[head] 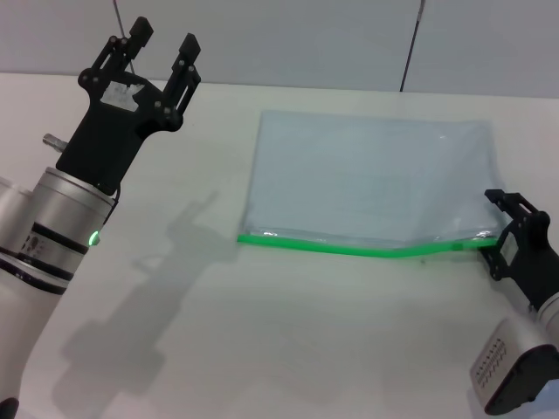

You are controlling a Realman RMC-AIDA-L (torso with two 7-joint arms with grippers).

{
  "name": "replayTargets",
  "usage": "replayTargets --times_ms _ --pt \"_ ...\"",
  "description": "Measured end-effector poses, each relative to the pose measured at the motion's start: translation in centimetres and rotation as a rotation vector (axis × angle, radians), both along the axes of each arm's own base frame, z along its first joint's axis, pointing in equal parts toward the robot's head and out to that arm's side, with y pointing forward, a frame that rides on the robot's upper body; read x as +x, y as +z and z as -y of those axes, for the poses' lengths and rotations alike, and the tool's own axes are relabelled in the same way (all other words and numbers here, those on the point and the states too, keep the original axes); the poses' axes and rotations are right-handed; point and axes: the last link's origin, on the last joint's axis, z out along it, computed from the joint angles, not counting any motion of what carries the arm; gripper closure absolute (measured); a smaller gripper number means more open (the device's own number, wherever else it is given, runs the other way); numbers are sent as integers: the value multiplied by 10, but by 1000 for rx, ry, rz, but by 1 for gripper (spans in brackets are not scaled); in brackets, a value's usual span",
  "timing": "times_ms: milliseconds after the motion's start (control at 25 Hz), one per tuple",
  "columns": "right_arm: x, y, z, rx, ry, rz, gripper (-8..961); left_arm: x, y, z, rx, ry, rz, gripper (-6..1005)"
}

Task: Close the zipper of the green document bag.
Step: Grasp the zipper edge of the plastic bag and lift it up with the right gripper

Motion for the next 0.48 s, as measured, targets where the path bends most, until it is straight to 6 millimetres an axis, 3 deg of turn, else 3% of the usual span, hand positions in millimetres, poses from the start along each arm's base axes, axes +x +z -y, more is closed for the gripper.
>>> replayTargets --times_ms 480 --pt "-7 -6 0 -13 12 7 705 0 0 0 0 2 2 408"
